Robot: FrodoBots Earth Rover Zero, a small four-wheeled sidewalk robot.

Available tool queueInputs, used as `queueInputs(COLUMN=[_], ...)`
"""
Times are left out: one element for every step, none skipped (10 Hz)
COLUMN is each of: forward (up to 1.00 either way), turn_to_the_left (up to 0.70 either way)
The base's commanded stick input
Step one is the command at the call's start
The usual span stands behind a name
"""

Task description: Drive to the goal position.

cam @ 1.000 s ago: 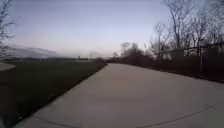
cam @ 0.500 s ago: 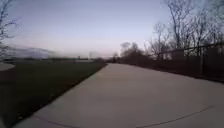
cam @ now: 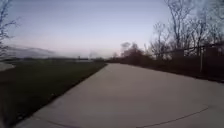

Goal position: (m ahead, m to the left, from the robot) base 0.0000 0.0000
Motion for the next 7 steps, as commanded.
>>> queueInputs(forward=[0.03, 0.02, 0.05, 0.01, 0.04, 0.02, 0.03], turn_to_the_left=[0.00, 0.00, 0.00, 0.00, 0.00, 0.00, 0.00])
